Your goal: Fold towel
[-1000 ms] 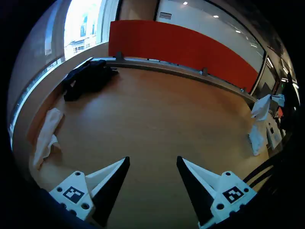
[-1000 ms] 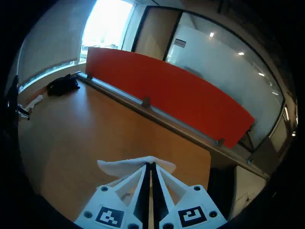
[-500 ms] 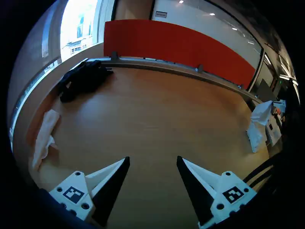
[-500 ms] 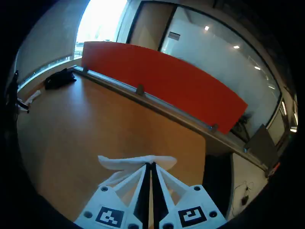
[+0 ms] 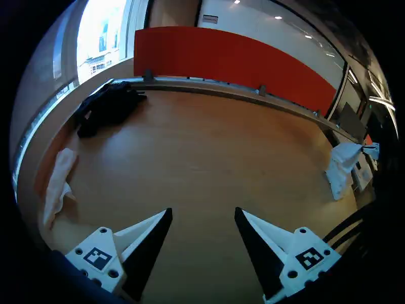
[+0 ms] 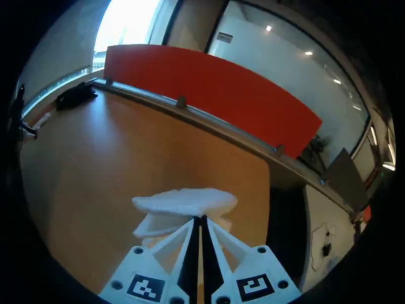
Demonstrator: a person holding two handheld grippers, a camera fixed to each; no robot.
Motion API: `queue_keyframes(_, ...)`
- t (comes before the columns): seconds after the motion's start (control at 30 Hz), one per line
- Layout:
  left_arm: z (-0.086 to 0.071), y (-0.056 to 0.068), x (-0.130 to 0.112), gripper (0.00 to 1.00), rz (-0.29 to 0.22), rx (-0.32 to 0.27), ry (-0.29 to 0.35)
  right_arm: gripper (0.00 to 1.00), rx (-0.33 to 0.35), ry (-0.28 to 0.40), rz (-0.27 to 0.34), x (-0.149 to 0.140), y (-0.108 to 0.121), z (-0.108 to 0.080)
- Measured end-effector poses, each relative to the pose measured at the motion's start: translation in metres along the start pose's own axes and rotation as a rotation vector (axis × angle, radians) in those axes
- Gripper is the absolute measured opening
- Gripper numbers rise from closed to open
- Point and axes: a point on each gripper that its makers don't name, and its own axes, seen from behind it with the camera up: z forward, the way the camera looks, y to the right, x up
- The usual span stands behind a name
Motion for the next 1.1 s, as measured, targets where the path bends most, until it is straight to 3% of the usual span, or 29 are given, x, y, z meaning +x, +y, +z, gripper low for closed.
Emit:
queue_keyframes(0.6,-0.005,-0.004,-0.001,0.91,0.006,0.011,0.0,0.03,-0.035,-0.106,0.098,-0.073,0.004,0.002)
queue_keyframes(1.1,-0.011,-0.007,-0.004,0.91,0.012,0.027,-0.003,0.03,-0.043,-0.196,0.184,-0.122,0.012,0.019)
